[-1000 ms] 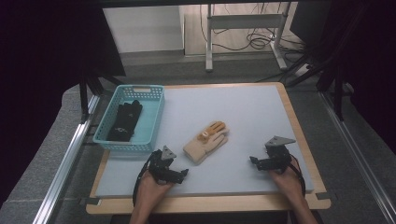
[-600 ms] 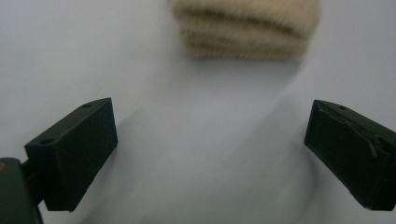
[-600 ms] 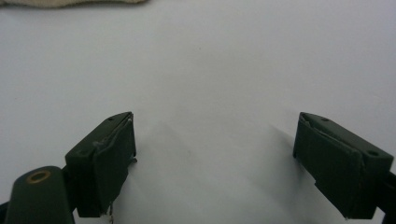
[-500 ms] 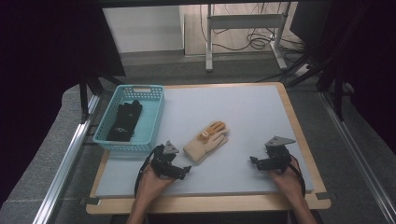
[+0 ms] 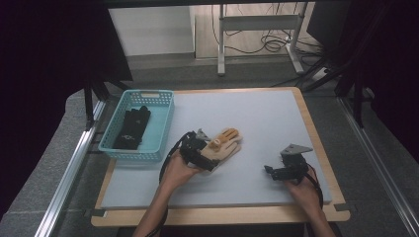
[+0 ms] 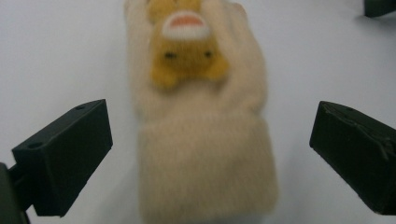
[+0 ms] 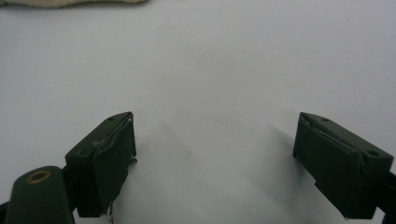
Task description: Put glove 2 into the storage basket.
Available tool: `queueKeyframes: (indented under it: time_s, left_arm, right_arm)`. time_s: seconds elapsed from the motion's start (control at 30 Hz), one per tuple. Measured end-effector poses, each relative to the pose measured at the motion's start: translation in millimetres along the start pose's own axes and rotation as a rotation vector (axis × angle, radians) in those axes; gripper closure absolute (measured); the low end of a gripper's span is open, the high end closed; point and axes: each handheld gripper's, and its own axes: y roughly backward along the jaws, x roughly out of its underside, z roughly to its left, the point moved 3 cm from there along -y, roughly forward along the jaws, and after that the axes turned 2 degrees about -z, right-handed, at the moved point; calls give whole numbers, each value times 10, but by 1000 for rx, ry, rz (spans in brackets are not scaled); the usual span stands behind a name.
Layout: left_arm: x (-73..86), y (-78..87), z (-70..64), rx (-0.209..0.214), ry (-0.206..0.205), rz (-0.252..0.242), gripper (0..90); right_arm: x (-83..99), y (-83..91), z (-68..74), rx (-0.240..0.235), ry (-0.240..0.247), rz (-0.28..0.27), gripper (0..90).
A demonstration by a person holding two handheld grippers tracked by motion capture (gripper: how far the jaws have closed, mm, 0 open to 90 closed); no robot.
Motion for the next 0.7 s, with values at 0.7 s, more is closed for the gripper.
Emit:
queueKeyframes:
  time_s: [0.7]
  left_arm:
    - [-196,-618,-11,-16,-13,181,21]
  right_arm:
    - [1,0,0,-1,-1,0,130]
